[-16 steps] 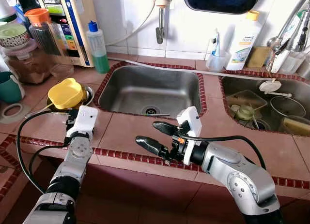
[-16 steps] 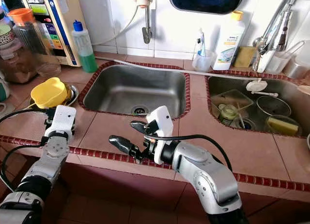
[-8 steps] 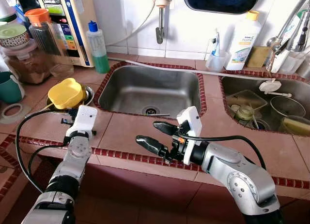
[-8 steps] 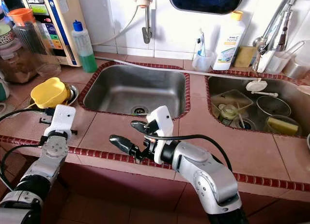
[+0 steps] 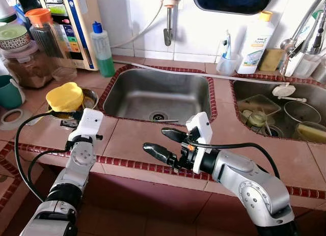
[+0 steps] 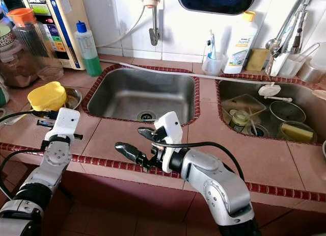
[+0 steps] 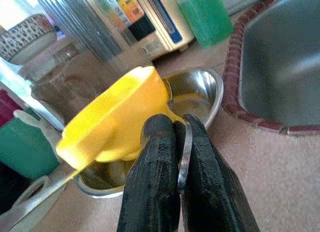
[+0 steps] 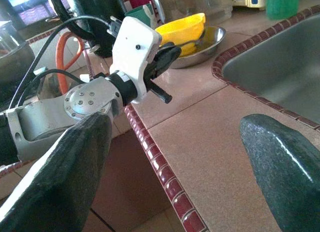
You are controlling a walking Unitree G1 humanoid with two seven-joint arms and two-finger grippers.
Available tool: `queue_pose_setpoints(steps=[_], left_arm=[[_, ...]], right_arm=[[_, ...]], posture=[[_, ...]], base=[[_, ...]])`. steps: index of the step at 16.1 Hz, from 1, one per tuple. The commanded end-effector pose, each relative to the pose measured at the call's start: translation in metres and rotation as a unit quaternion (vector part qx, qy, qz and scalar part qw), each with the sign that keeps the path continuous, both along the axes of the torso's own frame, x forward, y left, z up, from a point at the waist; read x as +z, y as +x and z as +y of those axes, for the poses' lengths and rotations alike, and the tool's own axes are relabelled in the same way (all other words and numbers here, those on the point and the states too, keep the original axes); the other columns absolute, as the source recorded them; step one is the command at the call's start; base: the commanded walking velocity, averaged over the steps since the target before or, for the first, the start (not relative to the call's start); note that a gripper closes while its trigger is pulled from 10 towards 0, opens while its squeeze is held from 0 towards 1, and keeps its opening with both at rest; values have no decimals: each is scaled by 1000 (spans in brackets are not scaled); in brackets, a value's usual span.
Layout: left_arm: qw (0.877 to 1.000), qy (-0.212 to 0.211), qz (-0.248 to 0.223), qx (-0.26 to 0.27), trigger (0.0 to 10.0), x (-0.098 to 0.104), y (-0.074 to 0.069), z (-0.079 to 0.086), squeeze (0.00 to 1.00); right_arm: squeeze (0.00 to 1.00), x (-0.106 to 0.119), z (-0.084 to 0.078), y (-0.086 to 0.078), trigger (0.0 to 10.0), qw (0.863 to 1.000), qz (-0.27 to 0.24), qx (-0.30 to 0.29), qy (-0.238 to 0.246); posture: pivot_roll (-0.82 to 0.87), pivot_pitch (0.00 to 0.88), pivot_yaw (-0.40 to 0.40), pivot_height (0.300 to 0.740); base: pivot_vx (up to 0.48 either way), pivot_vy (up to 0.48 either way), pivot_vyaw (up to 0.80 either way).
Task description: Kitchen organization
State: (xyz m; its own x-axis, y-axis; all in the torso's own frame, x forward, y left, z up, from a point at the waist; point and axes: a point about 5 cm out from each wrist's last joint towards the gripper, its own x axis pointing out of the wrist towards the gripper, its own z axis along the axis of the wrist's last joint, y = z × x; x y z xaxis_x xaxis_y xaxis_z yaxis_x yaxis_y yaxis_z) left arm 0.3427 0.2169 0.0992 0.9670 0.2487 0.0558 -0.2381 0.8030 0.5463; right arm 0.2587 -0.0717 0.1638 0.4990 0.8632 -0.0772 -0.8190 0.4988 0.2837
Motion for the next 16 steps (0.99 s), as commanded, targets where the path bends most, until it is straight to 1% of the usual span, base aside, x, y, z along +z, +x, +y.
queue_pose_setpoints(steps=[1,3,4,9,12,16], left_arm=[[999,18,-31,-8,0,12,2,1,0],[999,19,-38,-9,0,14,2,0,0],[998,23,-49,-14,0,17,3,-3,0],[998,17,-59,-27,0,18,1,-10,0],[997,14,-69,-40,0,20,1,-16,0],[990,11,-118,-78,0,39,0,-37,0]], right_arm=[[0,3,-1,1,10000,1000,-8,0,1],[0,3,-1,1,10000,1000,-8,0,0],[0,3,0,1,10000,1000,-8,0,0],[0,2,0,2,10000,1000,-9,-1,-2],[0,2,-2,4,10000,1000,-10,-11,-4],[0,2,-7,18,10000,998,-17,-61,-3]], posture=[[-60,23,18,740],[-60,23,17,740],[-58,24,17,740],[-58,23,17,740],[-55,23,17,740],[-48,18,16,740]], base=[[0,0,0],[0,0,0],[0,0,0],[0,0,0],[0,0,0],[0,0,0]])
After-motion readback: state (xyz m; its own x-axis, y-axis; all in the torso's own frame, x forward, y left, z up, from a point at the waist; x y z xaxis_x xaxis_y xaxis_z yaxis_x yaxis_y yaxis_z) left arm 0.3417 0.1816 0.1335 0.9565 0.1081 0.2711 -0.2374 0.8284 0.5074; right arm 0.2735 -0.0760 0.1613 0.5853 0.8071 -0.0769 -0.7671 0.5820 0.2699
